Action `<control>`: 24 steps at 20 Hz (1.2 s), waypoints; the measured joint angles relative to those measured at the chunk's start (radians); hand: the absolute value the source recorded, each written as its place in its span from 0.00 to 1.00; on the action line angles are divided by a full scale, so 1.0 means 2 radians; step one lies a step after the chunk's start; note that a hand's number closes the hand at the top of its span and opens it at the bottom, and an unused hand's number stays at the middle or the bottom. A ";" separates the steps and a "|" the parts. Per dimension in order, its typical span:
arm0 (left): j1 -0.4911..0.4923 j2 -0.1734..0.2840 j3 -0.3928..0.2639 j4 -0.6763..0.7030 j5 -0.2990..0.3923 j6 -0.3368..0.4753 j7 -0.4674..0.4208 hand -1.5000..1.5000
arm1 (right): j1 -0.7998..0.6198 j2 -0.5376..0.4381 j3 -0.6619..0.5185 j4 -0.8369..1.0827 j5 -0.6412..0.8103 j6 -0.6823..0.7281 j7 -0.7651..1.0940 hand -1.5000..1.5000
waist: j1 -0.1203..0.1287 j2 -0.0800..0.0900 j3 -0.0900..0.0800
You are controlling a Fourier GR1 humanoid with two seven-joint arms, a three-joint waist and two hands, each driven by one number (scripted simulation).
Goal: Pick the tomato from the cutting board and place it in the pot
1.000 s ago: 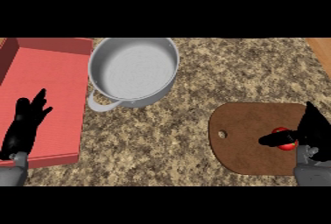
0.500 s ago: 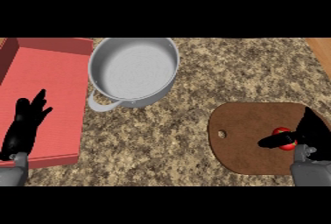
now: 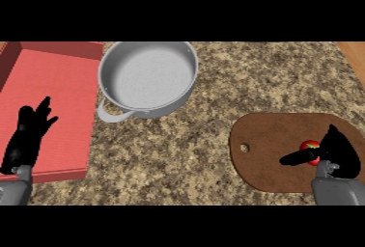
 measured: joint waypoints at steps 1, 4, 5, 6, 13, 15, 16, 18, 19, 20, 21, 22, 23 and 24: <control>0.002 0.000 0.003 -0.001 0.002 -0.003 -0.002 0.50 | 0.001 0.002 -0.004 -0.002 0.002 0.001 -0.001 0.00 | 0.000 0.000 0.000; 0.002 -0.003 0.002 -0.015 -0.004 -0.006 0.016 0.50 | -0.009 0.015 -0.015 0.014 0.011 0.000 -0.006 0.00 | 0.001 0.000 0.000; -0.002 -0.002 0.004 -0.014 -0.005 -0.008 0.021 0.50 | -0.007 0.019 -0.019 0.016 0.014 -0.002 -0.010 0.00 | 0.001 0.000 0.000; -0.004 -0.004 0.005 -0.009 -0.007 -0.009 0.018 0.50 | -0.012 0.019 -0.027 0.028 0.014 -0.004 -0.015 0.00 | 0.001 0.000 -0.001; 0.008 -0.015 0.016 -0.025 -0.016 -0.020 0.019 0.50 | -0.006 0.014 -0.047 0.039 0.025 -0.009 -0.040 1.00 | 0.000 -0.003 -0.004; 0.008 -0.018 0.019 -0.022 -0.019 -0.023 0.015 0.50 | -0.011 0.013 -0.042 0.045 0.040 -0.011 -0.044 1.00 | 0.000 -0.003 -0.004; 0.012 -0.022 0.017 -0.030 -0.024 -0.021 0.018 0.50 | -0.012 0.010 -0.041 0.045 0.046 -0.010 -0.046 1.00 | 0.001 -0.003 -0.004; 0.008 -0.023 0.022 -0.023 -0.024 -0.026 0.016 0.50 | -0.018 0.007 -0.035 0.052 0.060 -0.010 -0.049 1.00 | 0.001 -0.003 -0.003; 0.009 -0.027 0.020 -0.026 -0.028 -0.025 0.017 0.50 | -0.020 0.003 -0.034 0.051 0.065 -0.008 -0.050 1.00 | 0.001 -0.002 -0.003; 0.010 -0.028 0.020 -0.028 -0.030 -0.024 0.018 0.50 | -0.014 0.003 -0.030 0.046 0.073 -0.009 -0.052 1.00 | 0.001 -0.003 -0.003; 0.009 -0.029 0.022 -0.029 -0.032 -0.025 0.021 0.50 | -0.019 0.000 -0.030 0.047 0.077 -0.007 -0.053 1.00 | 0.001 -0.002 -0.003; 0.012 -0.035 0.020 -0.031 -0.036 -0.021 0.019 0.50 | -0.016 -0.003 -0.029 0.043 0.082 -0.007 -0.054 1.00 | 0.001 -0.002 -0.002; 0.012 -0.035 0.022 -0.030 -0.038 -0.021 0.017 0.50 | -0.013 0.001 -0.017 0.034 0.091 -0.004 -0.055 1.00 | 0.001 -0.002 -0.002; 0.013 -0.035 0.024 -0.031 -0.037 -0.024 0.017 0.50 | -0.015 0.000 -0.007 0.031 0.092 0.001 -0.064 1.00 | 0.001 -0.002 -0.002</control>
